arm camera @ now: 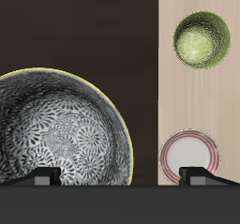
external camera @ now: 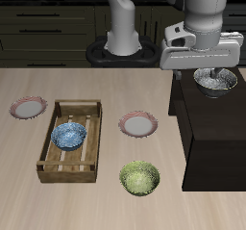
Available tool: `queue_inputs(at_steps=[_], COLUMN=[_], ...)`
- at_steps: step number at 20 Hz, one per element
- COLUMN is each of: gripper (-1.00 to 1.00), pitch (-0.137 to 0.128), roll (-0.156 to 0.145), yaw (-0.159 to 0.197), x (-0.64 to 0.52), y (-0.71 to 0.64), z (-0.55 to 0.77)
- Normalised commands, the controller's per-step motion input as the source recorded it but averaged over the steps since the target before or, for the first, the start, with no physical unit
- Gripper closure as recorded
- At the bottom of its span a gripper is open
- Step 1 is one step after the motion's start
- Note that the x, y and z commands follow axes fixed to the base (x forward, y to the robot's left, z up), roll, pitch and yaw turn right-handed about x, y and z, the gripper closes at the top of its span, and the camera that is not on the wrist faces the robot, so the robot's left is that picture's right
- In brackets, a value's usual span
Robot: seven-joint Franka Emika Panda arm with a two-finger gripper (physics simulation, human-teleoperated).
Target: Place the black bowl onto the plate that is in the table center and place the green bowl onto the plate that is next to the blue bowl
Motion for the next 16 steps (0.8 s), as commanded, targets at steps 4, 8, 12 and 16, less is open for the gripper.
queue_inputs(at_steps=[4, 8, 12, 16], gripper=[-1.00, -1.00, 1.00, 1.00], pitch=[0.008, 0.035, 0.020, -0.024], roll=[0.017, 0.075, 0.020, 0.018], yaw=[0.007, -0.001, -0.010, -0.006], x=[-0.02, -0.08, -0.07, -0.04], y=[0.02, 0.09, -0.02, -0.14], z=[-0.14, -0.28, -0.18, 0.04])
